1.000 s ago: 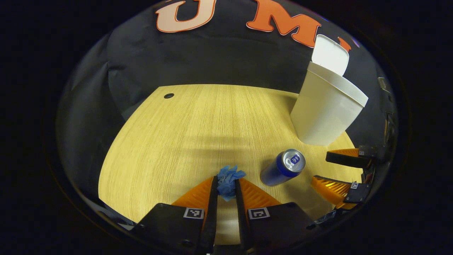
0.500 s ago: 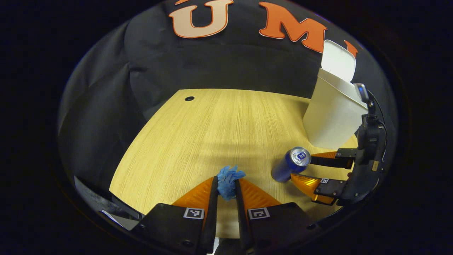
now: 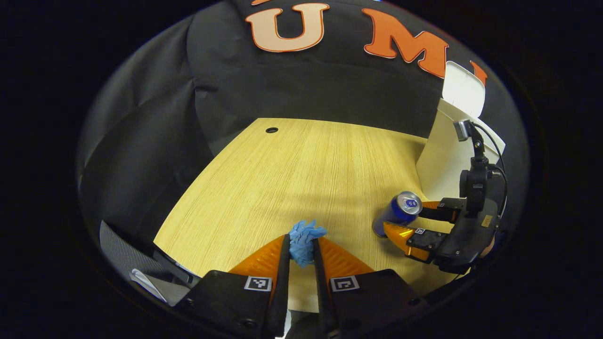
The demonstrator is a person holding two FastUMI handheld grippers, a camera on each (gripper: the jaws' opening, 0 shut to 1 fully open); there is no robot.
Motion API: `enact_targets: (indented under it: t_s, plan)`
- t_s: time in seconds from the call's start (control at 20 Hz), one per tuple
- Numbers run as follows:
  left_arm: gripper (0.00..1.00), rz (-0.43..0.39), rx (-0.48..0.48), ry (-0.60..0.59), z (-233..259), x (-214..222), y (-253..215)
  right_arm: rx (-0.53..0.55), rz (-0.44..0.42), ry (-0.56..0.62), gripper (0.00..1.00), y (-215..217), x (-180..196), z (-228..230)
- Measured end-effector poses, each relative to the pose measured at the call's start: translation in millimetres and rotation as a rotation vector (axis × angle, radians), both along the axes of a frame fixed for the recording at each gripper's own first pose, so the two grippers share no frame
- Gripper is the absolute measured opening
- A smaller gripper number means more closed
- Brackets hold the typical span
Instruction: Press the lid of the desktop garbage bin to open it, pick up the crumpled paper on the desktop and throw it into the bin, then pick up the pop can on the desktop and drop it into the bin, and finally close the garbage bin lid.
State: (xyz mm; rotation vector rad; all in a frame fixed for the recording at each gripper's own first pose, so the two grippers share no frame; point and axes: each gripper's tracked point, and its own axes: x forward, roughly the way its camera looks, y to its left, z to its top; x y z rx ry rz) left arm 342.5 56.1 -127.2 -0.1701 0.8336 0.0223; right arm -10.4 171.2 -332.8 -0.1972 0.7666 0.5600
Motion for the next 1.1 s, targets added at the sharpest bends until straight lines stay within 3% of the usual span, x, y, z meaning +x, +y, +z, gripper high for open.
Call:
enact_targets:
  t_s: [0.05, 0.5, 1.1]
  plan:
    - [0.32, -0.002, -0.001, 0.001, 0.6, -0.6, 0.4, 0.002, 0.002, -0.004, 0.78, 0.9, 1.0, 0.1]
    - [0.31, -0.073, -0.020, -0.016, -11.6, 25.5, -7.4, 0.031, -0.029, -0.026, 0.79, -9.3, 2.4, 16.0]
    - [0.31, -0.265, -0.069, -0.120, -29.0, 99.9, -13.8, 0.012, -0.244, -0.070, 0.79, -80.1, -10.3, 50.7]
